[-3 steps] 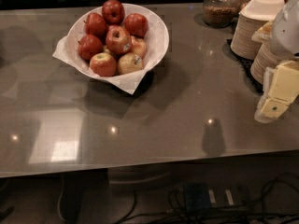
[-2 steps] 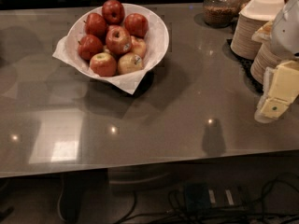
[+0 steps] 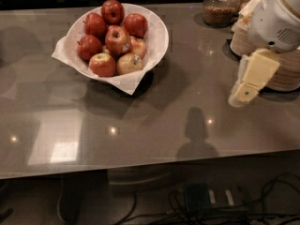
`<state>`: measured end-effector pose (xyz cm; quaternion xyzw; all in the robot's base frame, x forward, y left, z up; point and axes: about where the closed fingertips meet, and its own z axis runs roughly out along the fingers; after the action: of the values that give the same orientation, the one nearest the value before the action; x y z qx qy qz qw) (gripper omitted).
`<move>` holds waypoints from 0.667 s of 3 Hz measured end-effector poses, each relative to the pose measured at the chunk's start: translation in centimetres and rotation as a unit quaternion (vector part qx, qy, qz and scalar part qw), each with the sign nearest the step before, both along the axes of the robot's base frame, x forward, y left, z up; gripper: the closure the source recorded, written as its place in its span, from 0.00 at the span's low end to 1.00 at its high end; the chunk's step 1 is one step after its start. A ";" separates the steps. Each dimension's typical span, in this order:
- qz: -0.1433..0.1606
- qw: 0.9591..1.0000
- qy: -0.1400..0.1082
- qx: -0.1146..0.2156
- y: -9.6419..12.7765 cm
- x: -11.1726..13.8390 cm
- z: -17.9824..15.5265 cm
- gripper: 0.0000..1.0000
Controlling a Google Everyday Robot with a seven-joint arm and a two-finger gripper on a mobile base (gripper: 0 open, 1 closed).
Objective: Pick apple from white bowl
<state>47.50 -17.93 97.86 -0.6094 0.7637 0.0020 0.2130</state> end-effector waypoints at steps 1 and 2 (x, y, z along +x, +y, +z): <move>0.012 0.998 -0.028 0.050 3.7 4.6 0.9 0.00; 0.023 0.993 -0.059 0.098 7.4 8.4 2.1 0.00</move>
Offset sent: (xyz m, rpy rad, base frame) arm 0.1313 0.1145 0.0377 0.3160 -0.1961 0.0644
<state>55.89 -10.56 99.92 -0.6019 0.7320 0.0458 0.3158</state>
